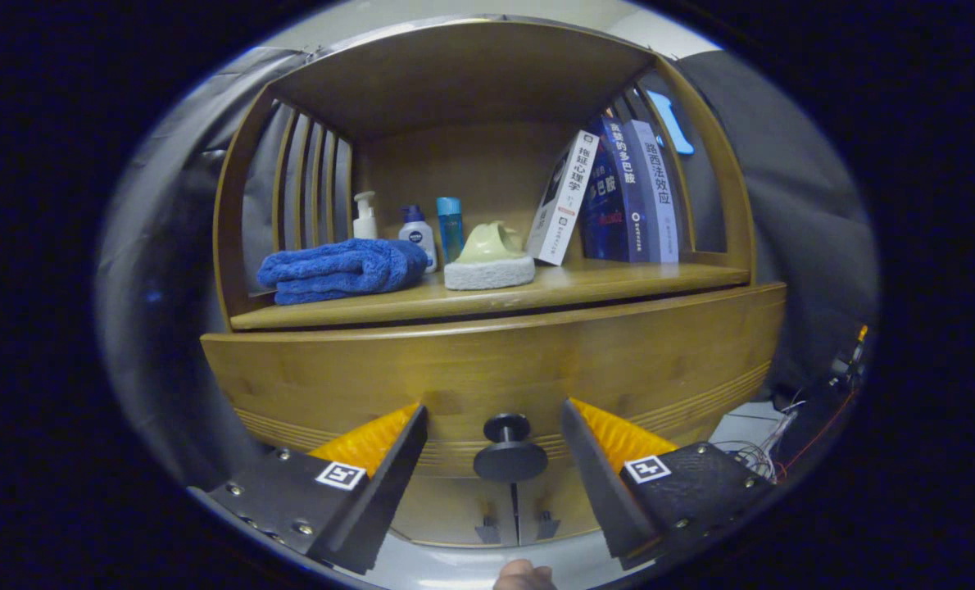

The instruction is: Pull open the drawer, take out the items inside it, and place them on the countertop above the cabinet.

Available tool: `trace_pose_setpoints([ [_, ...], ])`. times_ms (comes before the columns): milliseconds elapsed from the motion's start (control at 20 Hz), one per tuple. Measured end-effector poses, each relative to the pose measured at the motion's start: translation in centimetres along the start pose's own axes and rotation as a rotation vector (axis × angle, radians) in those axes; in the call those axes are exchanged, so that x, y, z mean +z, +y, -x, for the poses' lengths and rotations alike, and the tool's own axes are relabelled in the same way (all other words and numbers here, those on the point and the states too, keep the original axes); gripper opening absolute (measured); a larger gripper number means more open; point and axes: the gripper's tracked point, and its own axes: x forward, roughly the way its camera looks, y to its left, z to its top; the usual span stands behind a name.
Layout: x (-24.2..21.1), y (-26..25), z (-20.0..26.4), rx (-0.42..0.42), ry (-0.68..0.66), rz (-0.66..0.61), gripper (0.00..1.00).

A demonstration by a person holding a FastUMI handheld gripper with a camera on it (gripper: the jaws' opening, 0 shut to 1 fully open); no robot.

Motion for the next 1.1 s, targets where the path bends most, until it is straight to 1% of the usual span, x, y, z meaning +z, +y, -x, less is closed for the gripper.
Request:
trace_pose_setpoints([
  [300, -0.1, 0.2, -1.8, 0.011, 0.030, -0.071, 0.99],
  [650, 0.0, 0.2, -2.4, 0.010, 0.050, -0.065, 0.99],
  [750, 0.2, -0.1, -2.3, -0.015, 0.057, -0.047, 0.99],
  [800, 0.7, -0.1, -2.0, -0.022, 0.048, -0.036, 0.99],
  [950, 2.4, 1.7, -0.1, 0.009, 0.008, -0.016, 0.99],
  [1050, 3.3, 2.8, 2.2, 0.027, -0.016, 0.015, 0.99],
  [1100, 3.5, 3.1, 3.9, 0.021, -0.025, 0.034, 0.99],
])
